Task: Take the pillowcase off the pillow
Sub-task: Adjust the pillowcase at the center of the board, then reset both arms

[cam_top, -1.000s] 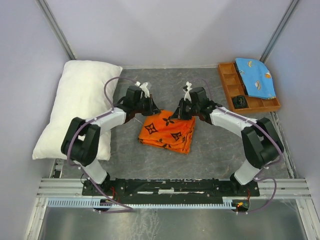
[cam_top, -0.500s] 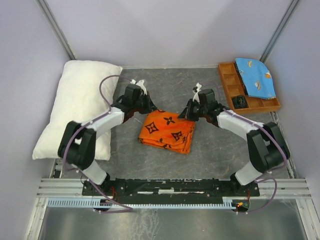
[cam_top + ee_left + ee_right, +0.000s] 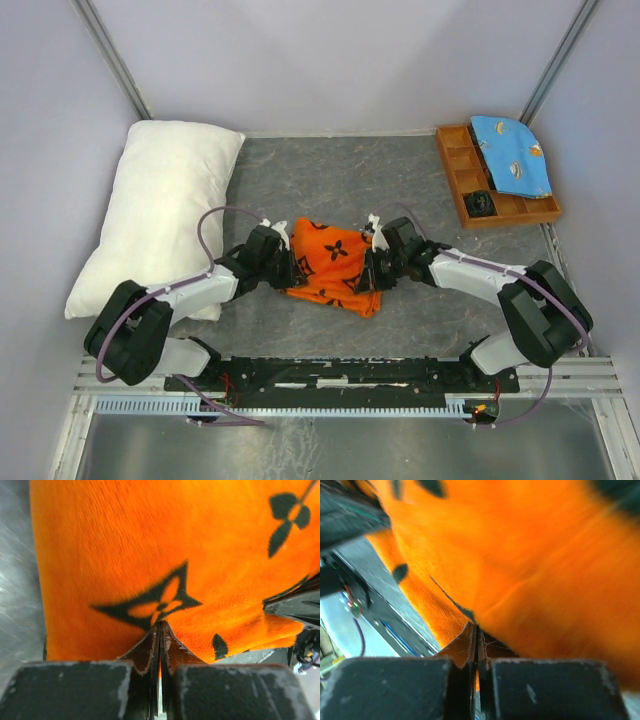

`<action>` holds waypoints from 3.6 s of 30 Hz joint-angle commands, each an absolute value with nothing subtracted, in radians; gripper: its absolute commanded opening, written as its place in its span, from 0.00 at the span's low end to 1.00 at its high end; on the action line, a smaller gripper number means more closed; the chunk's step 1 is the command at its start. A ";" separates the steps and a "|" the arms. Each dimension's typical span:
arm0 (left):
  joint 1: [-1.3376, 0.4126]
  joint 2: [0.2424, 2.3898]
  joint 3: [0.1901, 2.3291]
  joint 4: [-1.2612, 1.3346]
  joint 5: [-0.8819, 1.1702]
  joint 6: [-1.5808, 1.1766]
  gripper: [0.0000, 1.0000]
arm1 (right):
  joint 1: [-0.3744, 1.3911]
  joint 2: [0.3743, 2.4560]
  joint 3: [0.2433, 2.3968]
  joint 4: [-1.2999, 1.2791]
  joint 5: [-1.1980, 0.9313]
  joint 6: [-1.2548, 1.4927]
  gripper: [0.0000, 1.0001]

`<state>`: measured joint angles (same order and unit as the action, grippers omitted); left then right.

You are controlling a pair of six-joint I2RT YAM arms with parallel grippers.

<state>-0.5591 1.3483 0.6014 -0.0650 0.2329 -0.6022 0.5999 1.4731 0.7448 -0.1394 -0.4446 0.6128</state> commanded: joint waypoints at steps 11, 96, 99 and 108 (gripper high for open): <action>-0.583 1.324 0.759 -0.178 0.156 -0.586 0.03 | 0.625 1.373 0.888 -0.347 -0.411 0.529 0.05; -0.117 1.365 1.504 -0.747 -0.059 -0.279 0.99 | 0.956 2.184 1.751 -0.623 0.169 0.788 0.84; -0.115 1.372 1.547 -0.747 -0.071 -0.283 0.99 | 0.957 2.140 1.752 -0.649 0.177 0.751 0.84; -0.114 1.519 1.768 -0.720 0.046 -0.352 0.99 | 0.880 1.864 1.769 -1.159 0.232 0.574 1.00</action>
<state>-0.1188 1.4525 1.6814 -0.7723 -0.0349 -0.3271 0.9436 1.9949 1.6711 -0.8566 0.2028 0.6437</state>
